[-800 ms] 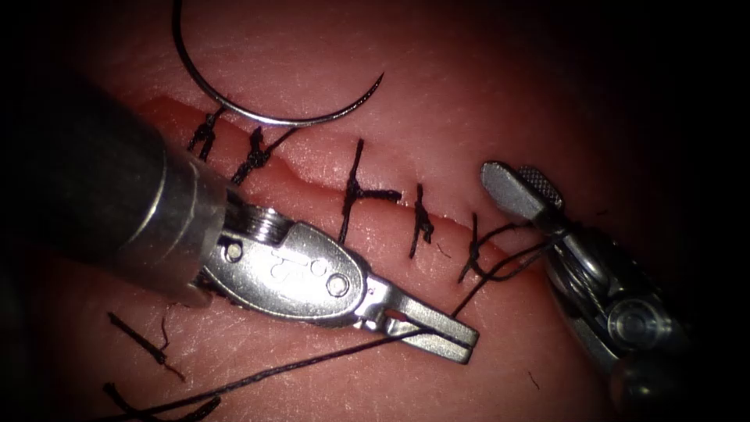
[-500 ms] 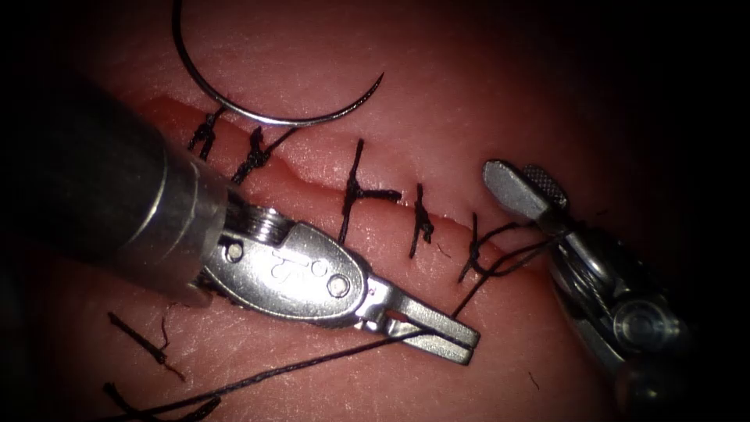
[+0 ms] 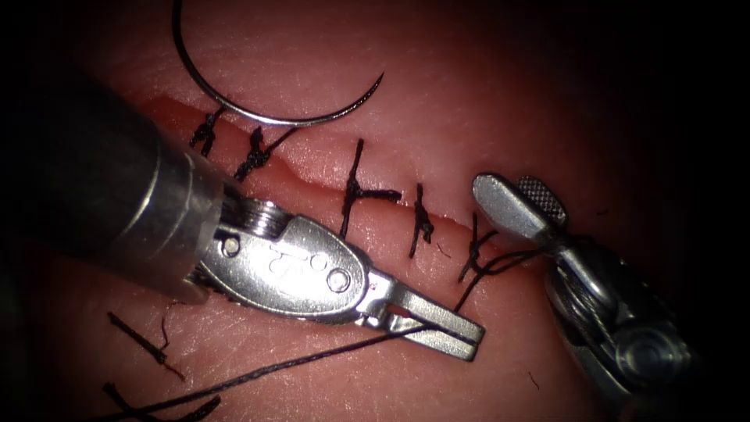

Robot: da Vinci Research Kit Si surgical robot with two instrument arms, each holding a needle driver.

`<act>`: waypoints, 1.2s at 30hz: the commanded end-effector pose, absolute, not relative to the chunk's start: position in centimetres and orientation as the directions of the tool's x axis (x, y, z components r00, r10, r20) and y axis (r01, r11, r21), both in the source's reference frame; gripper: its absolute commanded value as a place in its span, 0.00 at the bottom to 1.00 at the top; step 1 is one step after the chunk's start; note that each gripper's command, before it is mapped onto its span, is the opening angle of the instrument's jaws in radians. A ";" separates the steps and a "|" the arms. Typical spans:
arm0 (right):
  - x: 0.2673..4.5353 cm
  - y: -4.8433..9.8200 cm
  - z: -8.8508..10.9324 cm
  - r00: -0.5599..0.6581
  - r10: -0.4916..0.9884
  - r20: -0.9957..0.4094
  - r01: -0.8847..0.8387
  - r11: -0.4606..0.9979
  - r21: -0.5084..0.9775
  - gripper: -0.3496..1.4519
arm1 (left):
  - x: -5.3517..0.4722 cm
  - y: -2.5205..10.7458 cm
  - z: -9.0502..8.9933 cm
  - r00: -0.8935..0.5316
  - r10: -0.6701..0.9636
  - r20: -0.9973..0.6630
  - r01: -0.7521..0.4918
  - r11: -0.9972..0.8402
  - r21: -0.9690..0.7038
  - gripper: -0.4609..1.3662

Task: Wound Closure
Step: Grab the short tail with the right gripper

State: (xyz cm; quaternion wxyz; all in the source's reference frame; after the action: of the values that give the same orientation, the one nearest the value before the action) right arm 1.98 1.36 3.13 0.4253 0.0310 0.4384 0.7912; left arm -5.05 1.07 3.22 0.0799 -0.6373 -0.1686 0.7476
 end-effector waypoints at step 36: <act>1.81 1.2 3.5 -0.825 0.563 -0.043 -0.450 -0.609 0.654 0.57 | -5.10 1.0 3.2 -0.172 0.323 -0.931 0.136 -0.928 -0.347 0.06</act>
State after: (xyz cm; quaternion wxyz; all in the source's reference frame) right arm 1.81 1.21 3.54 0.2833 0.0834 0.3396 0.8930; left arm -5.11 0.96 3.20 0.0640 -0.6406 -0.1772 0.7444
